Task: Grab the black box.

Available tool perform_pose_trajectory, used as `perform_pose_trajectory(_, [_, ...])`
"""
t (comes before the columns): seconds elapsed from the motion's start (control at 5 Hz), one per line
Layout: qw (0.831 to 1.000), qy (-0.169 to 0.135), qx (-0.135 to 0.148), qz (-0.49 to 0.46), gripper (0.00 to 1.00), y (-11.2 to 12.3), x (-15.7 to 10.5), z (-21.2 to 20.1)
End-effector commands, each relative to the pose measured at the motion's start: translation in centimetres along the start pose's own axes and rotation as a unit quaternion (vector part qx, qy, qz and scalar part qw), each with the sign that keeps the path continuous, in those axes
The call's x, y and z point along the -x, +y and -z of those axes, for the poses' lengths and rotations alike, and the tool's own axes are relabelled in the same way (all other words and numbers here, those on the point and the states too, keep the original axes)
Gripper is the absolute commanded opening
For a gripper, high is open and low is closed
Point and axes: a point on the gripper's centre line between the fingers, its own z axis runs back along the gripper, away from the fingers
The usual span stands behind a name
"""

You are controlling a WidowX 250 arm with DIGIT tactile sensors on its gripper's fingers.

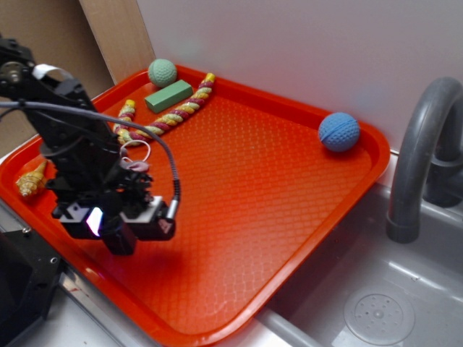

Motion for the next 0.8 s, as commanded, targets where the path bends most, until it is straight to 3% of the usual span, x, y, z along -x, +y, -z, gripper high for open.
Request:
perform_pose_trajectory(0.0, [0.999, -0.02, -0.026, 0.041, 0.0, -0.5, -1.1, -1.2])
perform_pose_trajectory(0.2, [0.992, -0.031, -0.031, 0.122, 0.0, -0.5, -2.6, -4.4])
perform_pose_trajectory(0.4, [0.971, 0.02, -0.002, 0.239, 0.0, -0.3, -4.3, -9.4])
perform_pose_trajectory(0.6, [0.931, 0.034, 0.066, 0.358, 0.0, 2.1, -6.2, -14.6])
